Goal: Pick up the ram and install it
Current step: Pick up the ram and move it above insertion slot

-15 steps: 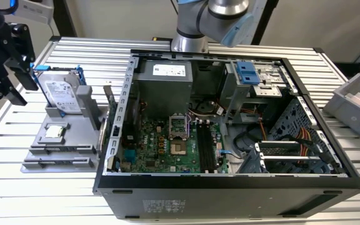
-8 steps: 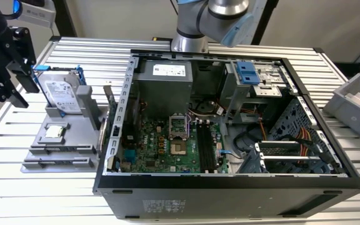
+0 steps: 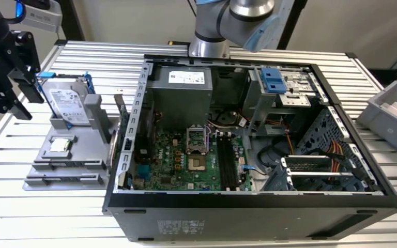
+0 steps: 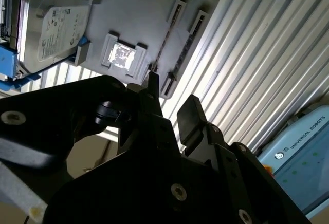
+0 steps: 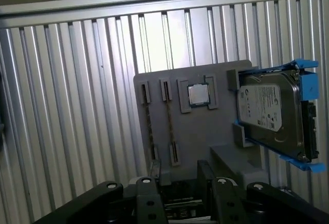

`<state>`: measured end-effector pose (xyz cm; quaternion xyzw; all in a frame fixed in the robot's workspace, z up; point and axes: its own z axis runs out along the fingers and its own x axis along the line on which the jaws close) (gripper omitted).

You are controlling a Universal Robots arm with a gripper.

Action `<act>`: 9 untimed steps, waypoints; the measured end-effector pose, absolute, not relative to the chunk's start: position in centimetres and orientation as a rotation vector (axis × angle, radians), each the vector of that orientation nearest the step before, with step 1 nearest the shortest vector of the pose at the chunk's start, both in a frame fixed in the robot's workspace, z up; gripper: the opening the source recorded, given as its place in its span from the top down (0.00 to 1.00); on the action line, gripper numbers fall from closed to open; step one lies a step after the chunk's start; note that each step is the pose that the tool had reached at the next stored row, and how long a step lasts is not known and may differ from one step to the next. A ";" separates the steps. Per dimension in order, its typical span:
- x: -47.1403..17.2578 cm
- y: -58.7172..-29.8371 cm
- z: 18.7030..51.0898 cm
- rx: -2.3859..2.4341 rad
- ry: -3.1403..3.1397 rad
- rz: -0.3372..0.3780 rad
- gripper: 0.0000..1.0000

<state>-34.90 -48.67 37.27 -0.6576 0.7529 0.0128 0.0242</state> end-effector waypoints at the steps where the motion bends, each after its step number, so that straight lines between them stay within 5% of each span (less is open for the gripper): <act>1: -34.9 -48.7 37.3 -2.035 2.330 0.040 0.00; 9: -34.9 -48.6 37.2 -2.034 2.330 0.040 0.00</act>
